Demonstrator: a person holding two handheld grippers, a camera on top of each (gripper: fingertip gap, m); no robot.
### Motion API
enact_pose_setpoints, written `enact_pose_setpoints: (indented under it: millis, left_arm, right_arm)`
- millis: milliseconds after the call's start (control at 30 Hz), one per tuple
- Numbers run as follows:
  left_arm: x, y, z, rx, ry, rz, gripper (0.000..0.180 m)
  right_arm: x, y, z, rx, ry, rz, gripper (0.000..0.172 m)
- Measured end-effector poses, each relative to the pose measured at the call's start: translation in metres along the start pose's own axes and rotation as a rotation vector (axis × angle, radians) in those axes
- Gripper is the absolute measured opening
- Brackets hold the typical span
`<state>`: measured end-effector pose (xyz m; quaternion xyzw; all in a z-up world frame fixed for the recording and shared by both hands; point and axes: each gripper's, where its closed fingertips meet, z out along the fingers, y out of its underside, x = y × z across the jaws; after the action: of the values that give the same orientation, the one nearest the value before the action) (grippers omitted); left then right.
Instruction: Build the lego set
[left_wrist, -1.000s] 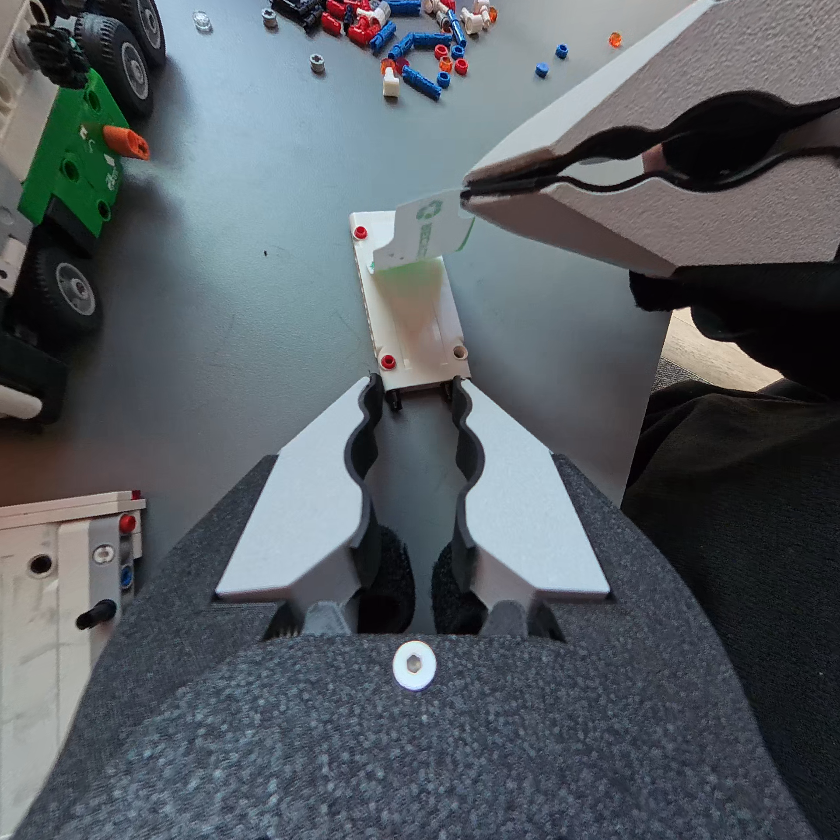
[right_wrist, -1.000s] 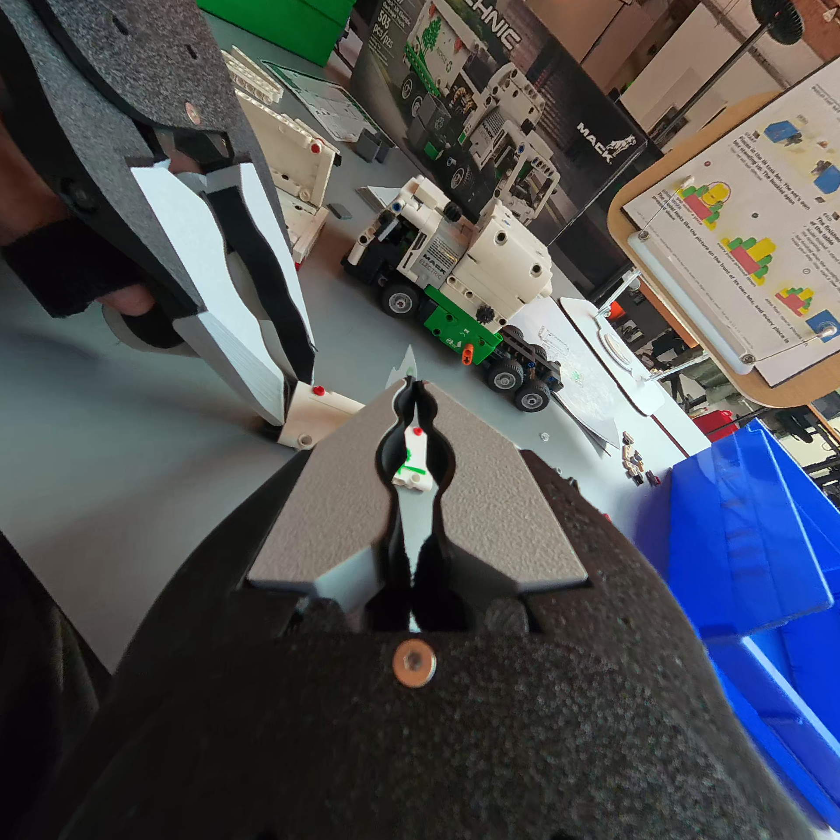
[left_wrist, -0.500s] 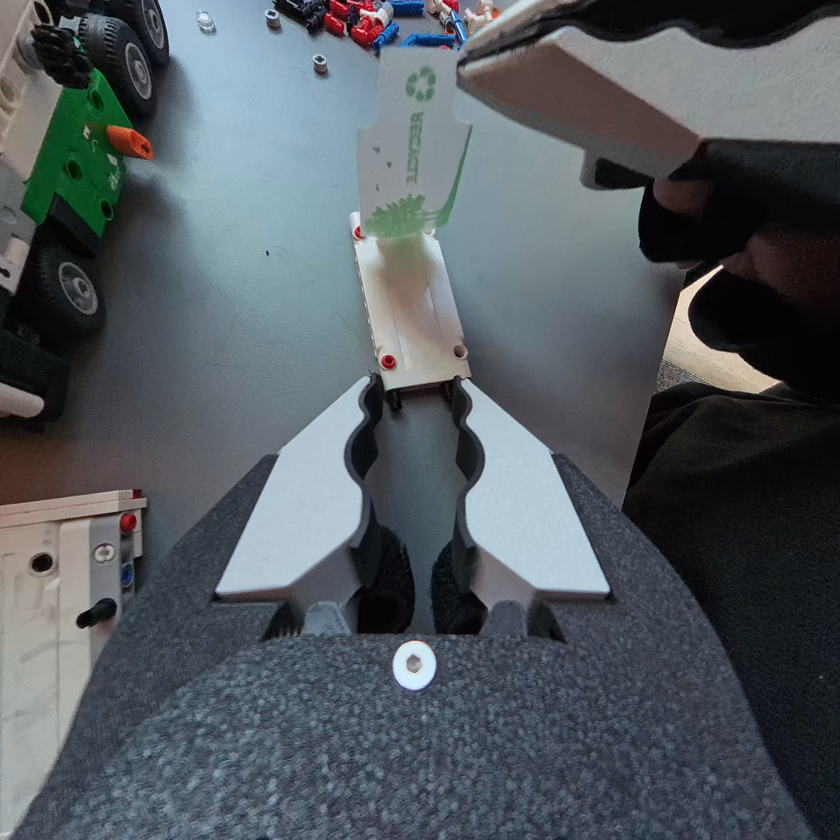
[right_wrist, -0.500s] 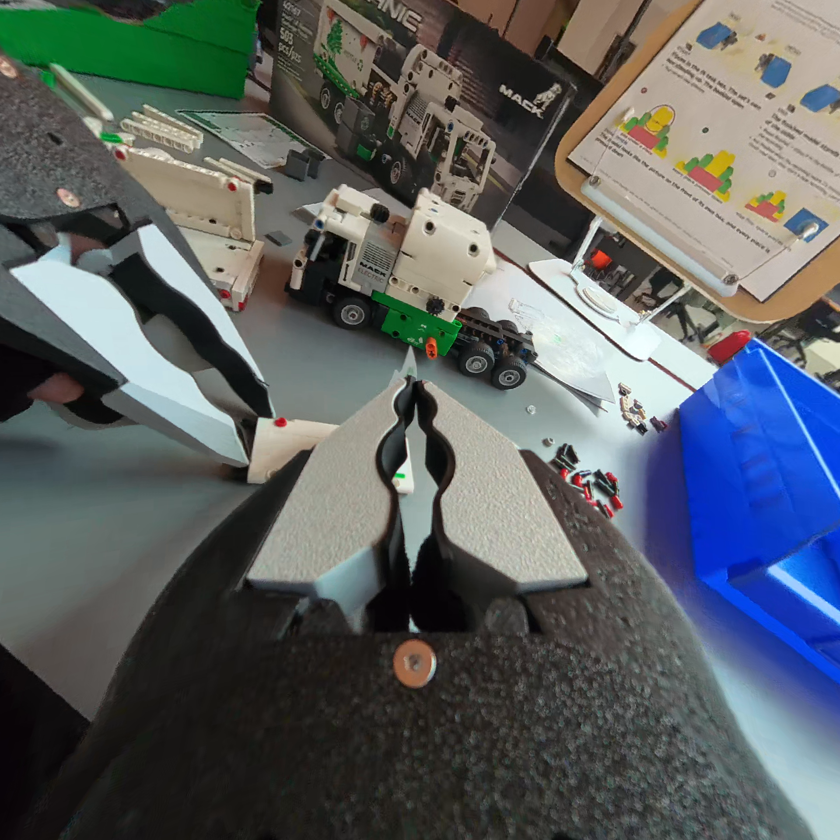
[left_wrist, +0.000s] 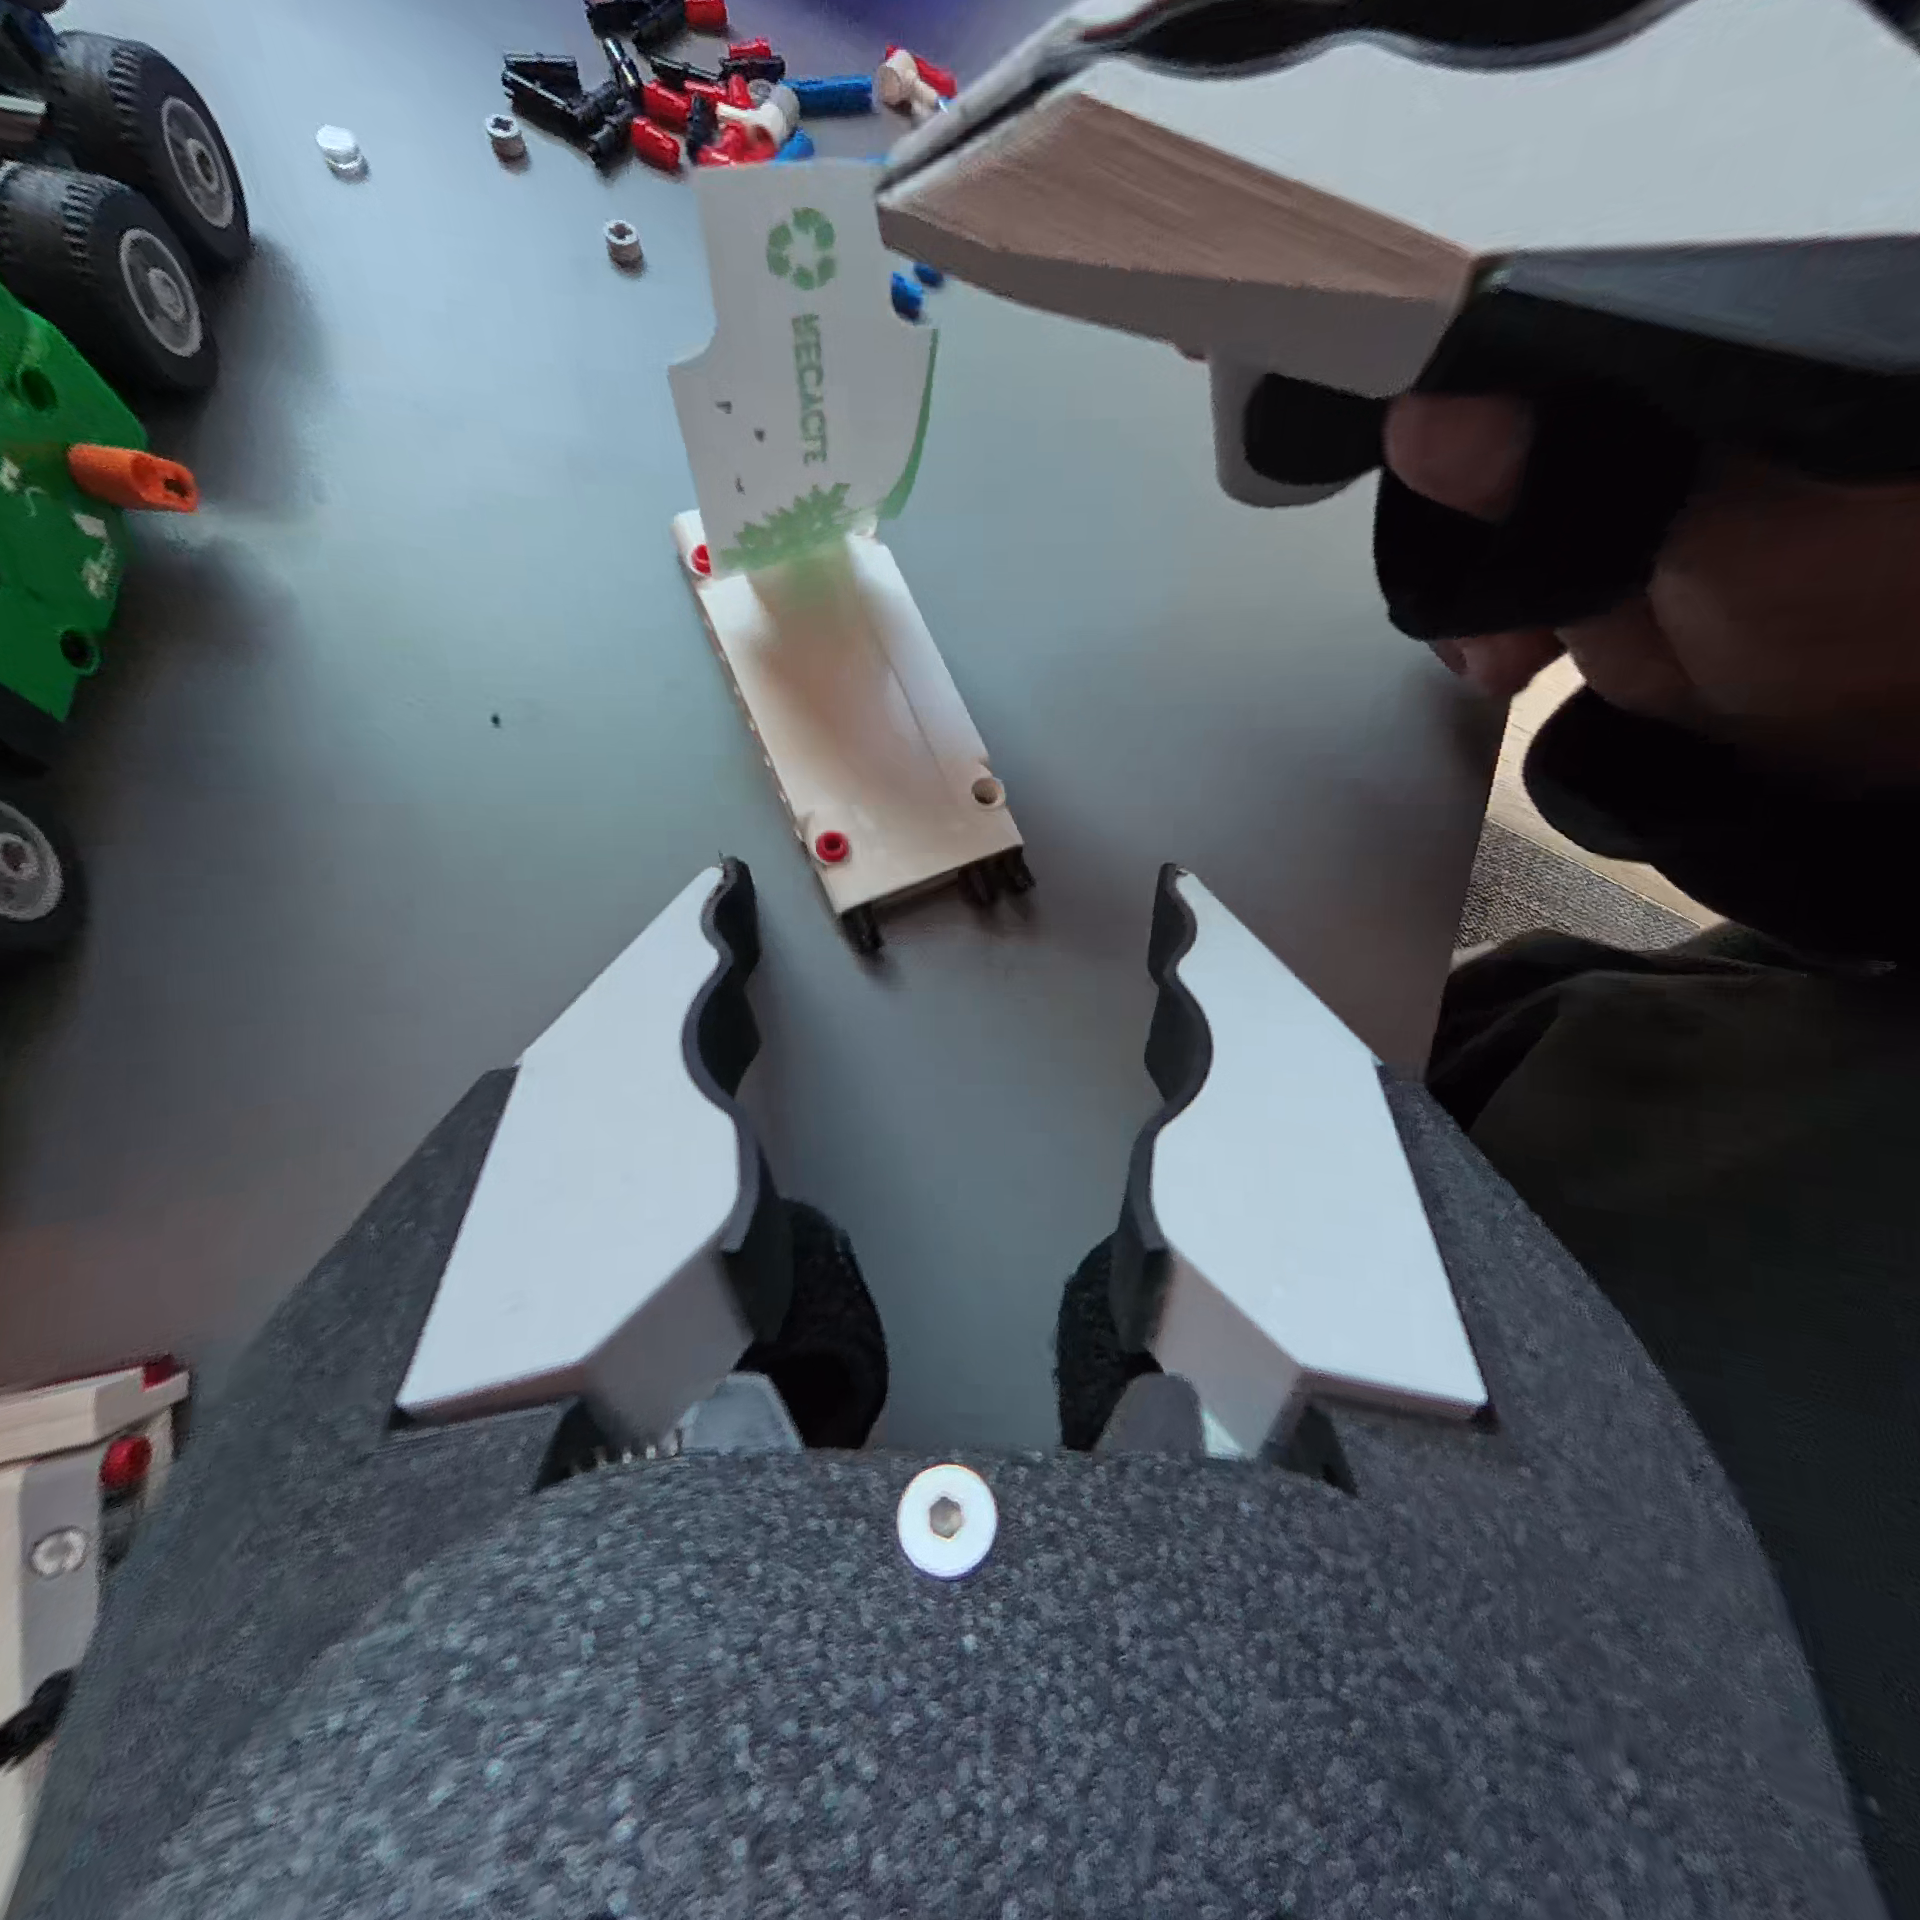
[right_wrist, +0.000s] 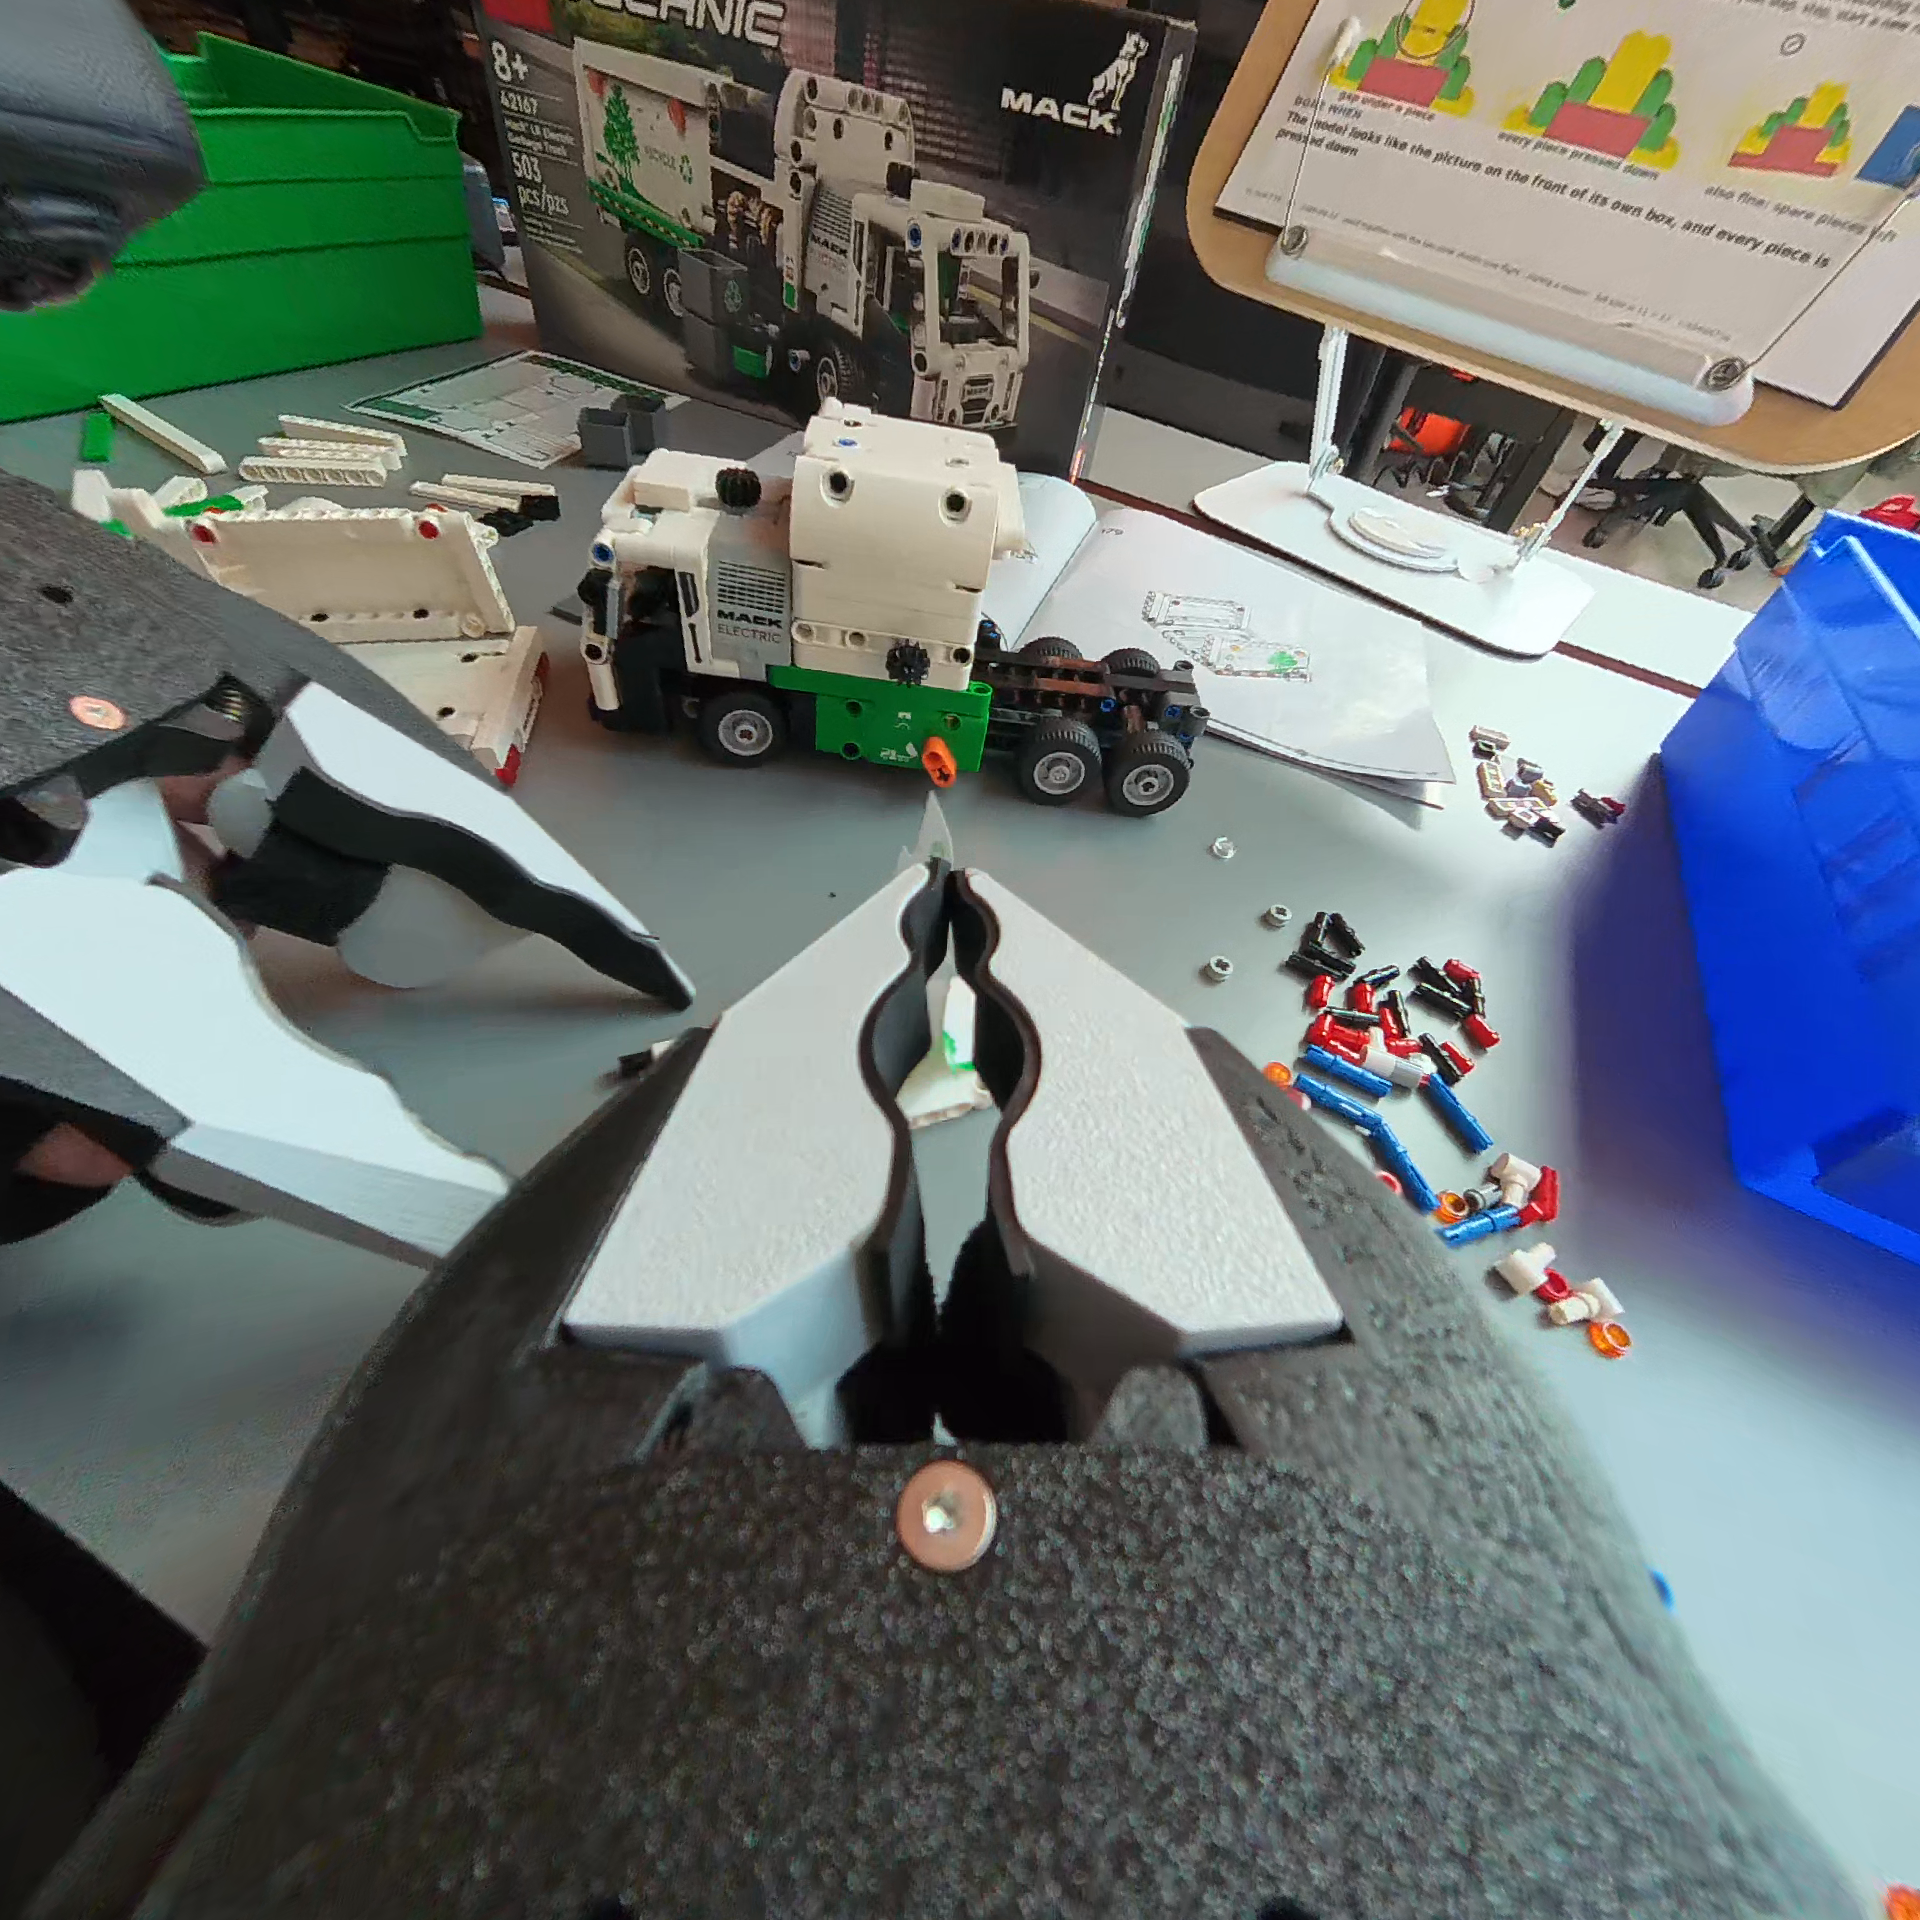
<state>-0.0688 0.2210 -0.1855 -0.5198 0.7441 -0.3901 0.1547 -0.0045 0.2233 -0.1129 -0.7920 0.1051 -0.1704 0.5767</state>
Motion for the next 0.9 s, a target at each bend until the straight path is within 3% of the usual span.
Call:
enact_pose_setpoints:
  millis: [100,233,633,900]
  left_arm:
    - [-0.009,-0.008,0.010,-0.005,-0.073,0.008,0.074]
    - [-0.020,-0.012,0.017,-0.017,-0.168,0.057,0.041]
    - [-0.018,-0.012,0.016,-0.011,-0.096,0.048,0.041]
    - [-0.012,-0.010,0.016,-0.020,-0.059,0.088,0.041]
  right_arm:
    - [-0.002,-0.004,-0.003,0.012,-0.019,0.024,0.000]
    - [0.000,-0.007,-0.006,0.029,-0.037,0.084,0.000]
    - [0.054,0.004,-0.013,0.055,-0.040,0.367,0.000]
    - [0.071,0.013,-0.014,0.051,-0.026,0.423,0.000]
